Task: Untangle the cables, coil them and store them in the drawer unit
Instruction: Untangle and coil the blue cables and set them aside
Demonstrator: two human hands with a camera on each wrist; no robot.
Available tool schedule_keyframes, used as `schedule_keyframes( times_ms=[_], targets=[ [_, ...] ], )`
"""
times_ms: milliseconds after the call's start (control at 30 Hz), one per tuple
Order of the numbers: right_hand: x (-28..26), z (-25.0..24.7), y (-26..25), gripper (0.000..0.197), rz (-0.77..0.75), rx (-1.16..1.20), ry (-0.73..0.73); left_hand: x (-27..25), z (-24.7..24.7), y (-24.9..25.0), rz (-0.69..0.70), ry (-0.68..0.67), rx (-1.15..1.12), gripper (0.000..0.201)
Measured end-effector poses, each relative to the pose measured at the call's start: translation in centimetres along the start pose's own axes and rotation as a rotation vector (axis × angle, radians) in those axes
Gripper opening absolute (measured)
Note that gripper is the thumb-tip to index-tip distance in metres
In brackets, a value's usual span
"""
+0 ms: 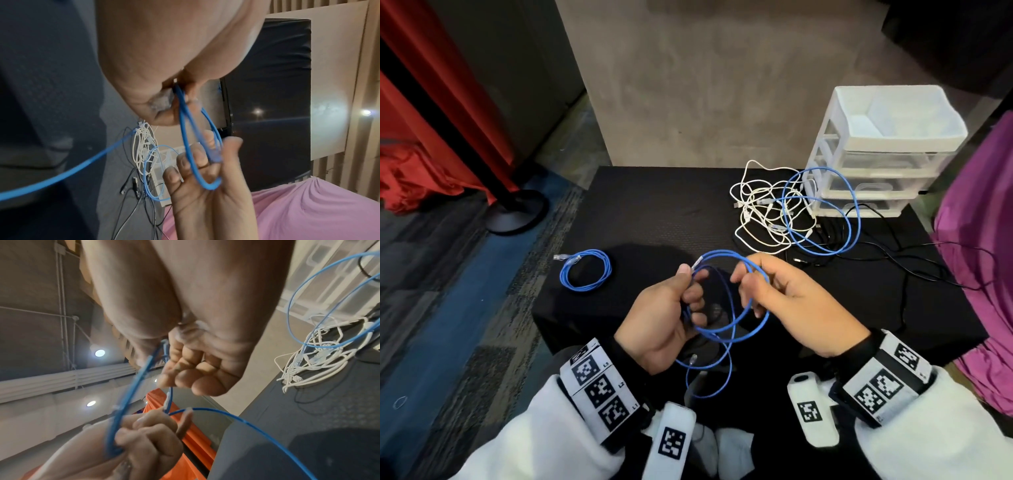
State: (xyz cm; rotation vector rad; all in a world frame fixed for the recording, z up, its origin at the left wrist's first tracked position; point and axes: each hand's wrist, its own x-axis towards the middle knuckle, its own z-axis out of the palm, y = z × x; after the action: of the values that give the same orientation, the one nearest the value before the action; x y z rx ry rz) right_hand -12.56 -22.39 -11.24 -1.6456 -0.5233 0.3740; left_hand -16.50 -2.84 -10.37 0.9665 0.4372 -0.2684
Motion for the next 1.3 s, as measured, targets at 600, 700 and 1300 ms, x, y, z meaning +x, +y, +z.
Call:
schedule_keyframes(
  times_ms=[600,700,1300],
  targets=[
    [2.7,-2.6,-0.1,0.015,-0.018,-0.191,0.318,0.6,-1.1,0.1,0.327,-0.168,0.835,0.037],
    [2.2,-2.4,-0.3,0.015,-0.017,-0.165,0.342,1.0,-1.5,0.0,0.406,-0.147,0.961,0.035],
    [-0.3,0.4,2.0,0.032,0.228,0.203,-0.091,2.0,-1.9,-0.7,0.604,0.215,0.66,0.038]
  ],
)
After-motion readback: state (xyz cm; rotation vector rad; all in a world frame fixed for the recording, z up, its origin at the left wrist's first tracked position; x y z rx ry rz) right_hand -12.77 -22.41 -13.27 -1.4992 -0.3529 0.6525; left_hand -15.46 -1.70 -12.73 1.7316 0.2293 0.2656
